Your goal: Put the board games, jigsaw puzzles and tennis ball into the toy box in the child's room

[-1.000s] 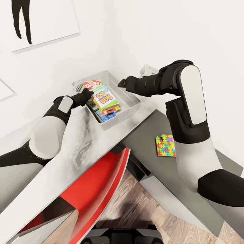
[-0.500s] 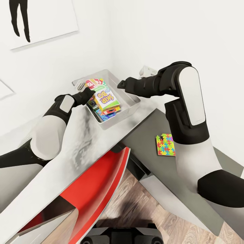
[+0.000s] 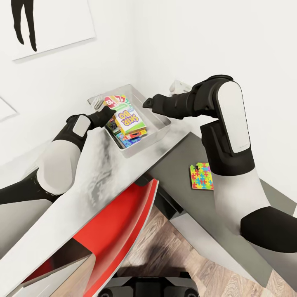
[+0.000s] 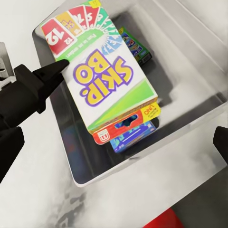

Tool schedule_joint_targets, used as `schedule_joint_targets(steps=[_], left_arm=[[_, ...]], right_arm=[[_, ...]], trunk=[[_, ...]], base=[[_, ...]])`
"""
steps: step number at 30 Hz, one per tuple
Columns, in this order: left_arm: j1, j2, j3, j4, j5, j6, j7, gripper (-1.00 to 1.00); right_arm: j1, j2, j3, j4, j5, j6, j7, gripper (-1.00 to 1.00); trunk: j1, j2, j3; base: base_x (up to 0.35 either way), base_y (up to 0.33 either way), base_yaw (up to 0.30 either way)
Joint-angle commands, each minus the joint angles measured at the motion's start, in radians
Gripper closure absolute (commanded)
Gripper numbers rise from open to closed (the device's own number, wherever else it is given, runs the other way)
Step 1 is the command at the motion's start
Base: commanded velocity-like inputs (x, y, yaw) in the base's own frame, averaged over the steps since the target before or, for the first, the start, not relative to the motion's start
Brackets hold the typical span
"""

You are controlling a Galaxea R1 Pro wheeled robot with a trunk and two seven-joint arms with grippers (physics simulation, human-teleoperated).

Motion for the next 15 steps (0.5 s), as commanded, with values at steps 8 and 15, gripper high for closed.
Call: schedule_joint_targets(steps=[8, 15], left_arm=[[-0.001, 0.000, 0.005, 0.000, 0.005, 0.004, 0.002, 1.00], [-0.001, 0.000, 0.005, 0.000, 0.005, 0.003, 0.002, 1.00]], right_arm=[[-0.001, 0.001, 0.001, 0.000, -0.008, 0.008, -0.010, -1.00], [-0.001, 0.002, 0.001, 0.000, -0.008, 0.008, -0.010, -1.00]], trunk=[[0.001, -0.002, -0.001], [0.001, -0.002, -0.001]], base=[[0.000, 0.000, 0.000], [0.000, 0.000, 0.000]])
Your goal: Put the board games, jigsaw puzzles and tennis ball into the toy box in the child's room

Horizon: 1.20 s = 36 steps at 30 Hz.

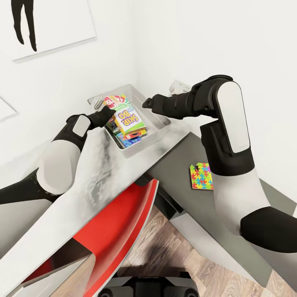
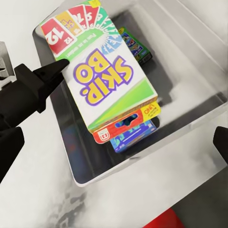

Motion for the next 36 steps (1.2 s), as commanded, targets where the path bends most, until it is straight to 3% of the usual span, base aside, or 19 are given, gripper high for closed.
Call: schedule_joint_targets(steps=[1, 2, 28, 36], left_arm=[[-0.001, -0.001, 0.006, -0.002, 0.006, 0.009, 0.001, 1.00], [-0.001, 0.000, 0.006, -0.002, 0.006, 0.009, 0.002, -1.00], [-0.001, 0.008, 0.005, -0.010, 0.006, 0.021, 0.001, -1.00], [-0.001, 0.009, 0.006, -0.121, 0.007, 0.205, -0.002, -1.00]], right_arm=[[-0.001, 0.000, 0.000, 0.000, -0.008, 0.008, -0.010, -1.00], [-0.001, 0.000, 0.000, 0.000, -0.008, 0.008, -0.010, -1.00], [0.001, -0.001, -0.005, 0.000, -0.004, 0.008, -0.012, -1.00], [0.001, -0.001, -0.013, 0.000, -0.003, 0.000, -0.010, -1.00]], trunk=[[0.001, -0.002, -0.001], [0.001, -0.002, -0.001], [0.001, -0.002, -0.001], [0.001, -0.002, -0.001]], base=[[0.000, 0.000, 0.000], [0.000, 0.000, 0.000], [0.000, 0.000, 0.000], [0.000, 0.000, 0.000]])
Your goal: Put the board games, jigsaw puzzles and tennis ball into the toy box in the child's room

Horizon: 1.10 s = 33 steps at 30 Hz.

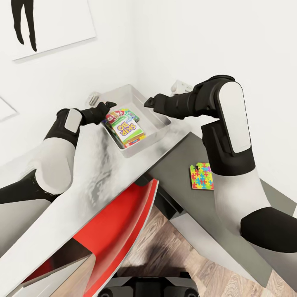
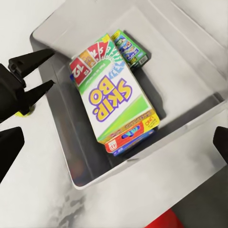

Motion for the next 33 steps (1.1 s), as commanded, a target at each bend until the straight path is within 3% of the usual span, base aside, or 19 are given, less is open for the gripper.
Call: schedule_joint_targets(steps=[1, 6, 16, 33], left_arm=[[-0.001, -0.001, 0.008, -0.020, 0.001, 0.039, -0.001, -1.00], [-0.001, -0.001, 0.008, -0.058, 0.001, 0.147, -0.001, -1.00], [-0.001, -0.002, 0.008, -0.100, 0.001, 0.256, -0.001, -1.00], [0.000, -0.002, 0.000, -0.173, 0.002, 0.296, -0.003, -1.00]], right_arm=[[-0.001, 0.000, -0.001, 0.000, -0.008, 0.007, -0.010, -1.00], [-0.001, 0.000, -0.003, 0.001, -0.008, 0.005, -0.010, -1.00], [-0.001, 0.000, -0.003, 0.003, -0.007, 0.006, -0.010, -1.00], [-0.001, 0.001, -0.003, 0.010, -0.006, 0.009, -0.009, -1.00]], trunk=[[0.001, -0.002, -0.001], [0.001, -0.002, -0.001], [0.001, -0.002, 0.012], [0.001, -0.002, 0.040]], base=[[0.000, 0.000, 0.000], [0.000, 0.000, 0.000], [0.000, 0.000, 0.000], [-0.005, 0.000, 0.000]])
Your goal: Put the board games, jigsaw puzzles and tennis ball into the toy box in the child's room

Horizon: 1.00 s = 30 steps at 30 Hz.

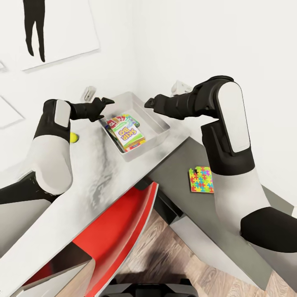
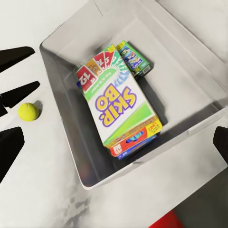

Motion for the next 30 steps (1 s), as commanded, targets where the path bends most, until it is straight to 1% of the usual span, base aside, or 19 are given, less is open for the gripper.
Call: schedule_joint_targets(steps=[1, 6, 15, 22, 27, 30], left_arm=[[-0.001, -0.001, 0.006, -0.001, -0.002, 0.006, -0.003, -1.00], [-0.001, -0.001, 0.006, -0.003, -0.002, 0.007, -0.003, -1.00], [-0.001, -0.001, 0.006, -0.006, -0.002, 0.007, -0.004, -1.00], [-0.001, -0.001, 0.005, -0.006, -0.002, 0.007, -0.005, -1.00], [-0.001, -0.001, 0.006, -0.006, -0.002, 0.007, -0.006, -1.00], [-0.001, -0.001, 0.005, -0.006, -0.002, 0.007, -0.006, -1.00]], right_arm=[[-0.001, 0.001, 0.000, 0.000, -0.008, 0.008, -0.010, -1.00], [0.000, 0.001, 0.000, 0.000, -0.008, 0.009, -0.010, -1.00], [0.000, 0.004, 0.000, 0.001, -0.008, 0.008, -0.010, -1.00], [0.000, 0.004, 0.000, 0.003, -0.008, 0.007, -0.010, -1.00], [0.000, 0.005, -0.001, 0.003, -0.008, 0.006, -0.010, -1.00], [0.000, 0.005, -0.003, 0.003, -0.007, 0.006, -0.010, -1.00]], trunk=[[0.001, -0.002, 0.000], [0.001, -0.002, 0.008], [0.001, -0.002, 0.023], [0.001, -0.002, 0.035], [0.001, -0.002, 0.043], [0.001, -0.002, 0.048]], base=[[-0.124, 0.000, 0.000], [-0.130, 0.000, 0.000], [-0.043, 0.003, 0.000], [-0.095, 0.060, -0.004], [-0.049, 0.033, -0.089], [-0.150, 0.139, -0.145]])
